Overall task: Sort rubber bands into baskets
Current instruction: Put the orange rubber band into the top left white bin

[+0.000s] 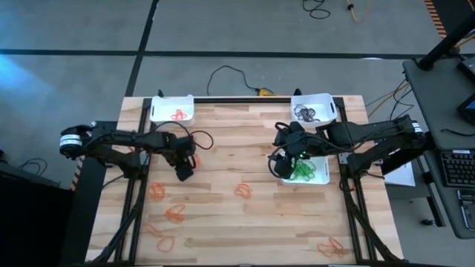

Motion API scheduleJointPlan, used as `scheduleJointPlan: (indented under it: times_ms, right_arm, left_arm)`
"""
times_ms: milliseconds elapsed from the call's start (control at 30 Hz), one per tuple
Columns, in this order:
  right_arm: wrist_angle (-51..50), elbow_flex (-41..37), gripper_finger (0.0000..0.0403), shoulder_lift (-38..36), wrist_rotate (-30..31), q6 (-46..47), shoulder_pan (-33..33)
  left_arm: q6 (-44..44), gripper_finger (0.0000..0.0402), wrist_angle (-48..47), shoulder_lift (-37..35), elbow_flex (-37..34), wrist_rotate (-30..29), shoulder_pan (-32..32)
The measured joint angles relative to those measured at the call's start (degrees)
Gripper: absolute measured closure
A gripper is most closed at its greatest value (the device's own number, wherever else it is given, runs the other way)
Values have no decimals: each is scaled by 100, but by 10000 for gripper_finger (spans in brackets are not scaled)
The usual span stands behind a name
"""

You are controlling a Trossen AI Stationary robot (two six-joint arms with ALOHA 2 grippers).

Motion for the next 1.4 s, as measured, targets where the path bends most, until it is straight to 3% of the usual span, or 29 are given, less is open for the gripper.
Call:
scheduleJointPlan:
  times_ms: [167,333,400,667,900,1267,1400]
  right_arm:
    - [-27,0,172,0,-15,-87,0]
    - [-31,0,172,2,-16,-265,-35]
    - [-31,0,172,2,-17,-280,-68]
    - [-33,0,172,2,-13,-366,-165]
    - [-37,0,172,2,-13,-349,-166]
    - [-46,0,172,2,0,-225,-166]
    - [-84,0,172,2,-6,-181,-162]
  left_arm:
    - [80,316,-148,0,50,416,-87]
    - [94,386,-420,0,260,340,-109]
    - [90,392,-431,0,344,137,-109]
    - [641,311,-135,0,529,-226,-129]
    - [1117,253,212,34,442,233,-269]
    - [1274,267,753,642,415,188,-601]
    - [795,287,817,1079,446,-340,-601]
